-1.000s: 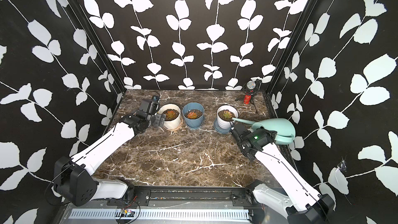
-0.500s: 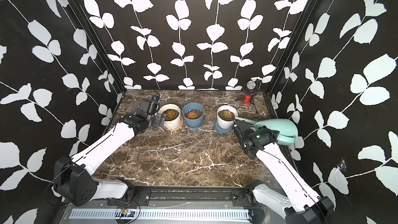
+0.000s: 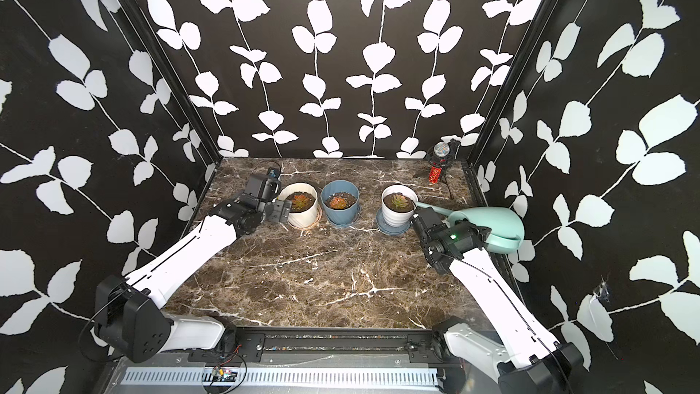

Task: Water the succulent around the soil edge
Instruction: Water the soil of the potted plant with water.

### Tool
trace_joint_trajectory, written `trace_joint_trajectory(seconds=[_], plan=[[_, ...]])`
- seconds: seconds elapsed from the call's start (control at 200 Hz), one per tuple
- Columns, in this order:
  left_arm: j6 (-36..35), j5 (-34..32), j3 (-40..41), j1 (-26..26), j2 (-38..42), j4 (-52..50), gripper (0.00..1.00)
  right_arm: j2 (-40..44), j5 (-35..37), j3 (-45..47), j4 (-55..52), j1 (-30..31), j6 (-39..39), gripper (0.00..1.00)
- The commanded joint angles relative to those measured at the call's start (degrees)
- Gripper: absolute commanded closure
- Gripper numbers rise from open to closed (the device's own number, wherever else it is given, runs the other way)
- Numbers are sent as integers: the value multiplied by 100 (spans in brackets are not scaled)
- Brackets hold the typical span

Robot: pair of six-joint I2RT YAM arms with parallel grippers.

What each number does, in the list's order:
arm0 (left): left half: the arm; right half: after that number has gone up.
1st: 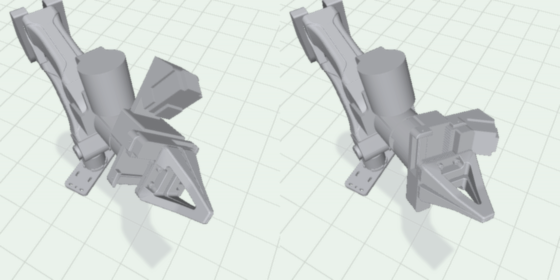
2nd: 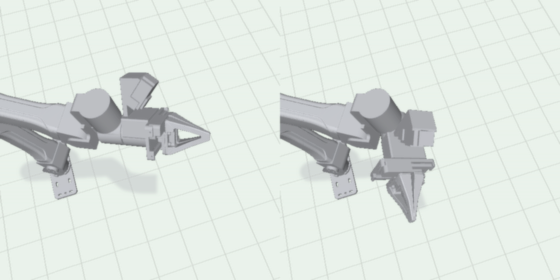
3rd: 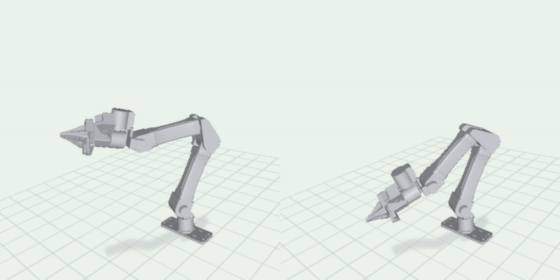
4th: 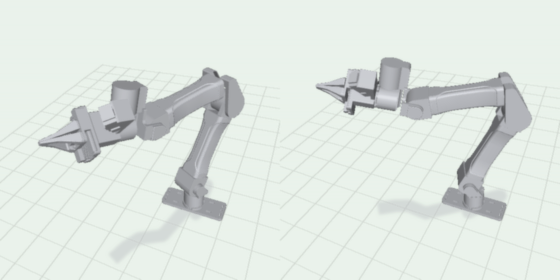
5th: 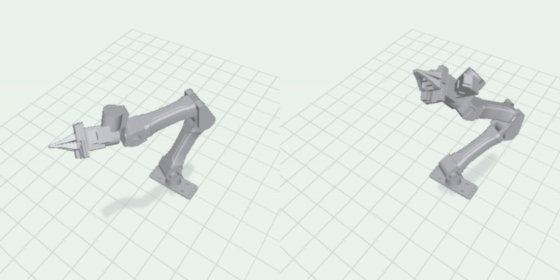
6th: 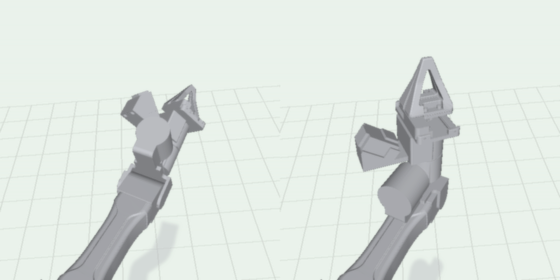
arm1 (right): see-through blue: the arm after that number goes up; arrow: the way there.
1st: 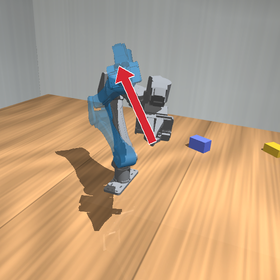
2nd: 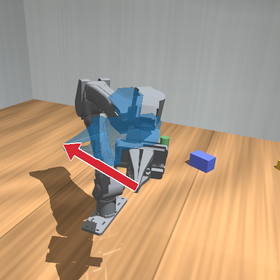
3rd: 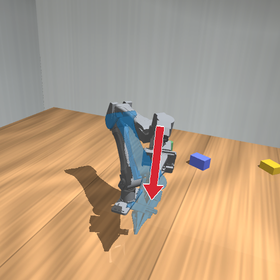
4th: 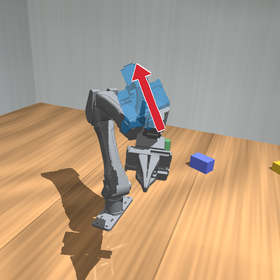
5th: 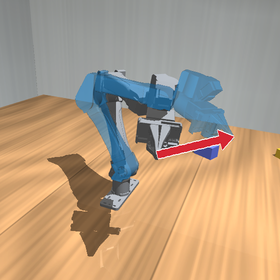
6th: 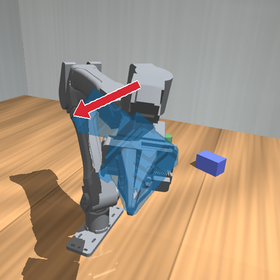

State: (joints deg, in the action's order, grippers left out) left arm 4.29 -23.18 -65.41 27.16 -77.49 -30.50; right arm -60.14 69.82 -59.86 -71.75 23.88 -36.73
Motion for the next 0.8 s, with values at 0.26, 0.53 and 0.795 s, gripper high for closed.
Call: trace_joint_trajectory(seconds=[0.26,0.53,0.795], plan=[[10,-20,54,-44,188,38,1,-74,326,-166,501,-85,-161,100],[10,6,43,-43,203,40,1,-198,317,-238,722,-133,-245,100],[3,50,53,-44,241,53,1,-274,276,-250,1170,-183,-508,100]])
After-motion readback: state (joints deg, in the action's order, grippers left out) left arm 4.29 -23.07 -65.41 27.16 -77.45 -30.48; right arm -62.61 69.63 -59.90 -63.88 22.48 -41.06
